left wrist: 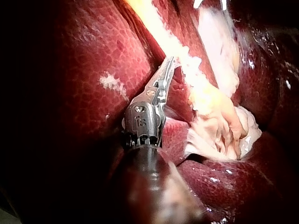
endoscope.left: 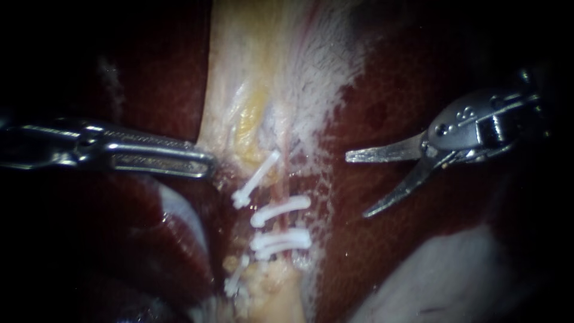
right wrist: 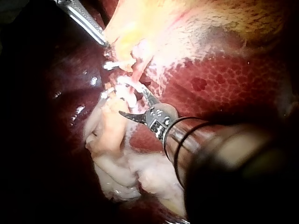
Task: Go to the cutting position right tube
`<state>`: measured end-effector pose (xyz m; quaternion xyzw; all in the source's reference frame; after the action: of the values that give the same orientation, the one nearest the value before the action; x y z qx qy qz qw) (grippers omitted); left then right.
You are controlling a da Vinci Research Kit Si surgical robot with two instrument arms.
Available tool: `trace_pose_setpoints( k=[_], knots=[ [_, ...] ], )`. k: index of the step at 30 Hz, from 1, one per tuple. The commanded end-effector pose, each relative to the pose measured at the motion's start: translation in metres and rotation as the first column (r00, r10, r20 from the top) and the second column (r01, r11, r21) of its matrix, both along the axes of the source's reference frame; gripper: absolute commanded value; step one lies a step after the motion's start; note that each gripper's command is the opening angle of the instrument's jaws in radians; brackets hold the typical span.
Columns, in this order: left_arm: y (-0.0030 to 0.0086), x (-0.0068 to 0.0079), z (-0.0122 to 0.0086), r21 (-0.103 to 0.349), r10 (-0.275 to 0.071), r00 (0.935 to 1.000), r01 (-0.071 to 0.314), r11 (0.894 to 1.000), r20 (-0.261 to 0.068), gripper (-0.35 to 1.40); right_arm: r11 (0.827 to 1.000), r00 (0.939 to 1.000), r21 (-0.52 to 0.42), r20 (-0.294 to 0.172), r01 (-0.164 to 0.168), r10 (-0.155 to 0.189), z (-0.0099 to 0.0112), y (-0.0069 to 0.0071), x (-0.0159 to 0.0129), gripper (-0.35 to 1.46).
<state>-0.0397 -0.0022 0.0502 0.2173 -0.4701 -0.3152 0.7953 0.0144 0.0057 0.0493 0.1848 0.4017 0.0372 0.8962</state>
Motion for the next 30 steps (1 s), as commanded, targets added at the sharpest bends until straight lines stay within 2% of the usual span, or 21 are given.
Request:
trace_pose_setpoints(
  k=[1,5,9,13,16,17,19,27,30],
  knots=[
    [0.0000,0.0000,0.0000,0.000,0.000,1.0000,0.000,1.000,0.000,-0.35,1.000,1.0000,-0.002,0.001,0.001,-0.001,0.0003,-0.0002,0.0000,1.44],
    [0.0005,0.0002,-0.0008,0.005,0.001,1.0000,-0.001,1.000,0.003,-0.35,0.999,0.9999,0.044,0.010,-0.007,0.006,0.0012,-0.0009,0.0001,1.42],
    [0.0019,0.0009,-0.0027,0.015,-0.001,1.0000,0.001,1.000,0.005,-0.35,0.992,0.9989,0.122,0.045,-0.016,0.011,0.0027,-0.0023,0.0001,1.39],
    [0.0035,0.0021,-0.0052,0.014,-0.023,0.9997,0.022,1.000,0.013,-0.35,0.981,0.9974,0.195,0.070,0.002,-0.016,0.0049,-0.0041,0.0003,1.28],
    [0.0042,0.0027,-0.0070,0.007,-0.032,0.9993,0.032,0.999,0.020,-0.35,0.967,0.9963,0.254,0.080,0.011,-0.033,0.0063,-0.0052,0.0008,1.17],
    [0.0043,0.0028,-0.0075,0.002,-0.034,0.9992,0.034,0.999,0.022,-0.35,0.957,0.9954,0.289,0.082,0.024,-0.050,0.0068,-0.0054,0.0010,1.10],
    [0.0043,0.0028,-0.0085,-0.002,-0.038,0.9989,0.038,0.999,0.029,-0.35,0.946,0.9942,0.323,0.091,0.025,-0.058,0.0073,-0.0058,0.0014,0.91],
    [0.0037,0.0023,-0.0107,-0.016,-0.041,0.9987,0.041,0.999,0.031,-0.35,0.917,0.9887,0.397,0.123,0.029,-0.085,0.0096,-0.0070,0.0037,0.65],
    [0.0037,0.0023,-0.0108,-0.016,-0.041,0.9987,0.042,0.999,0.031,-0.35,0.906,0.9899,0.422,0.118,0.021,-0.078,0.0102,-0.0071,0.0044,0.54]
  ],
)
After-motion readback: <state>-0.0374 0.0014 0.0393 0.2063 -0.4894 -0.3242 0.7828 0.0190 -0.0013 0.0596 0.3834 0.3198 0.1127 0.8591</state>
